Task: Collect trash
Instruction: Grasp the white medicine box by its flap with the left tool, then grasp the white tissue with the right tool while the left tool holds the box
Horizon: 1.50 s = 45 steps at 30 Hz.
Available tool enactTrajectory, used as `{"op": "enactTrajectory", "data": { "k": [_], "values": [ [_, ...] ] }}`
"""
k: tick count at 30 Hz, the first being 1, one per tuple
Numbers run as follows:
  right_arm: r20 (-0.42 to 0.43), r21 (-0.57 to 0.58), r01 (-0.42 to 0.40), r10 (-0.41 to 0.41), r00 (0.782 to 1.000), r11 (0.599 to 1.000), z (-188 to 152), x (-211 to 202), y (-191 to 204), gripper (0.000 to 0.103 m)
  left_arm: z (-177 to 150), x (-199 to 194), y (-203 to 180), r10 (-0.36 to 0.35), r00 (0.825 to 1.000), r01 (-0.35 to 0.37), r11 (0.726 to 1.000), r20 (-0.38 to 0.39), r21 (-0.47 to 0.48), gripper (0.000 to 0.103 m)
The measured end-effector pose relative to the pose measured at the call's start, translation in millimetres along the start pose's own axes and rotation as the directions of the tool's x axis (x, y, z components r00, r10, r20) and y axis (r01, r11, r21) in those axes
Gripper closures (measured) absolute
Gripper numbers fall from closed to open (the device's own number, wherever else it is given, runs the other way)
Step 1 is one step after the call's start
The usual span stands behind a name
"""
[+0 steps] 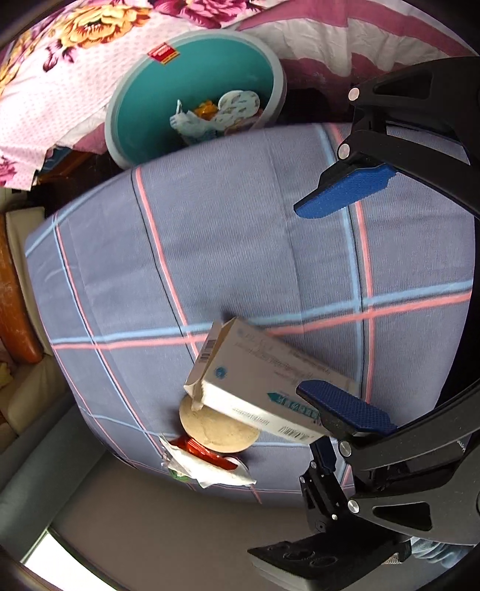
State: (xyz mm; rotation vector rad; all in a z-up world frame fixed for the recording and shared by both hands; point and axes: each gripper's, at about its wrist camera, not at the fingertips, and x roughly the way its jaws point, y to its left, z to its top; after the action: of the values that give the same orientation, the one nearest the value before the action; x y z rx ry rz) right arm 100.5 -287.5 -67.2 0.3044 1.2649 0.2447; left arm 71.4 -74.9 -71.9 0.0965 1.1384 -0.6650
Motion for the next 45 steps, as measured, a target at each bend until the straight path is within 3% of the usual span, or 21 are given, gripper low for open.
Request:
{"op": "enactTrajectory", "data": {
  "k": [8, 15, 24, 30, 36, 37, 39, 40, 41, 45],
  "values": [
    [0.028, -0.005, 0.011, -0.010, 1.000, 1.000, 13, -9, 3, 0.018, 7, -41, 11, 0.033, 0.992, -0.024, 0.997, 0.120, -0.078, 0.084],
    [0.021, -0.108, 0.000, 0.002, 1.000, 0.994, 34, 5, 61, 0.018, -5, -101, 75, 0.130, 0.961, -0.078, 0.974, 0.244, -0.212, 0.083],
    [-0.014, -0.287, -0.060, 0.059, 0.998, 0.956, 64, 45, 163, 0.018, -33, -140, 163, 0.213, 0.932, -0.090, 0.920, 0.293, -0.382, 0.083],
    [-0.027, -0.387, -0.080, 0.075, 0.997, 0.919, 80, 75, 216, 0.018, -44, -141, 200, 0.214, 0.931, -0.068, 0.897, 0.295, -0.436, 0.083],
    [-0.039, -0.489, -0.041, 0.025, 0.999, 0.871, 85, 106, 249, 0.018, -50, -133, 218, 0.198, 0.939, -0.046, 0.883, 0.282, -0.467, 0.083],
    [-0.041, -0.500, -0.031, 0.012, 0.999, 0.865, 85, 112, 251, 0.020, -51, -132, 218, 0.196, 0.940, -0.045, 0.883, 0.280, -0.468, 0.083],
    [-0.041, -0.520, -0.015, -0.007, 0.999, 0.854, 82, 117, 252, 0.039, -51, -130, 218, 0.192, 0.942, -0.043, 0.882, 0.276, -0.468, 0.083],
    [-0.039, -0.522, -0.005, -0.018, 0.999, 0.853, 82, 118, 252, 0.060, -51, -129, 217, 0.192, 0.943, -0.044, 0.883, 0.274, -0.468, 0.083],
    [-0.039, -0.516, -0.006, -0.017, 0.999, 0.857, 82, 118, 249, 0.072, -50, -127, 216, 0.192, 0.943, -0.046, 0.883, 0.272, -0.467, 0.083],
    [-0.019, -0.499, -0.012, 0.003, 1.000, 0.866, 79, 104, 239, 0.085, -45, -126, 204, 0.191, 0.942, -0.046, 0.890, 0.278, -0.454, 0.083]
  ]
}}
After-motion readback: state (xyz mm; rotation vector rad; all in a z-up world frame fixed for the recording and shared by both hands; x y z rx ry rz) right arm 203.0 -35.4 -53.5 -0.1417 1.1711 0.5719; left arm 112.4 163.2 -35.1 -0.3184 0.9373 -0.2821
